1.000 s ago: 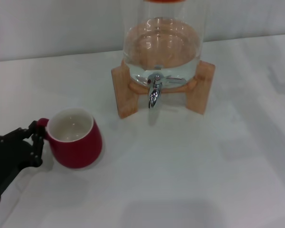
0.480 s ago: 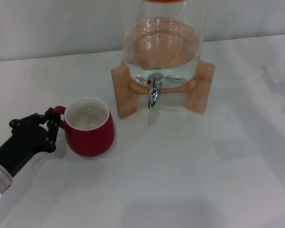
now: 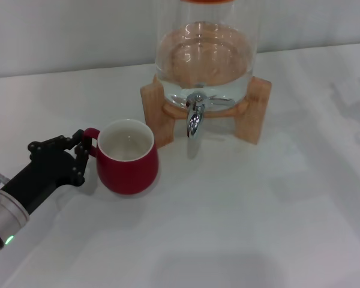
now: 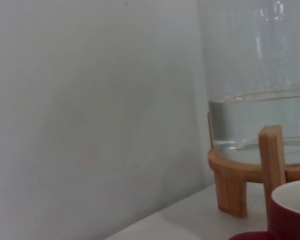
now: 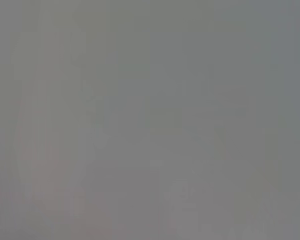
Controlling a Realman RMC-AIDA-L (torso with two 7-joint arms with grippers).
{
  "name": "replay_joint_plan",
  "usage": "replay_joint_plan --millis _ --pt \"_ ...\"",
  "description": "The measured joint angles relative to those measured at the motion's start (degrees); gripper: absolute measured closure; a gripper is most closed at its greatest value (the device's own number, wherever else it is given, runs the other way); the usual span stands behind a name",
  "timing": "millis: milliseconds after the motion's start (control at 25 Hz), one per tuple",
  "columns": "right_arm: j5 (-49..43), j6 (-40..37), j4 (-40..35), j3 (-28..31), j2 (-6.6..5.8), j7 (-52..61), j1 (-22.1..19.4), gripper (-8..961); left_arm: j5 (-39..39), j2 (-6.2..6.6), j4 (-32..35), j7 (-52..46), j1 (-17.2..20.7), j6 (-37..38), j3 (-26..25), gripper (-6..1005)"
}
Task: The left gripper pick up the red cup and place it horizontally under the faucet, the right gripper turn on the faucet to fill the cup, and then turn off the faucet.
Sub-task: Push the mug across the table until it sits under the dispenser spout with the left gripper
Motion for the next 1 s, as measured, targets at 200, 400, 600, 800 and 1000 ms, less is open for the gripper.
replay_joint_plan --millis 200,400,600,800,1000 --pt "0.0 -0.23 0.0 0.0 0.0 0.0 0.06 234 0.03 -0.11 -1.46 0.0 -0.09 0.76 1.6 895" --pt "0.0 -0.41 0.01 0.0 0.0 0.0 0.14 234 0.04 -0.2 -2.76 -0.05 -0.1 1.61 3.5 894" --pt "0.0 -0.44 0.01 0.0 0.0 0.0 0.18 234 0.06 -0.23 -3.78 -0.07 -0.14 2.57 4.9 894" --pt "0.0 -0.5 0.01 0.0 0.0 0.0 0.22 235 0.02 -0.23 -4.72 -0.15 -0.34 3.73 6.61 893" --pt "0.0 -0.53 0.01 0.0 0.0 0.0 0.29 235 0.08 -0.27 -4.83 -0.17 -0.79 3.95 7.21 893"
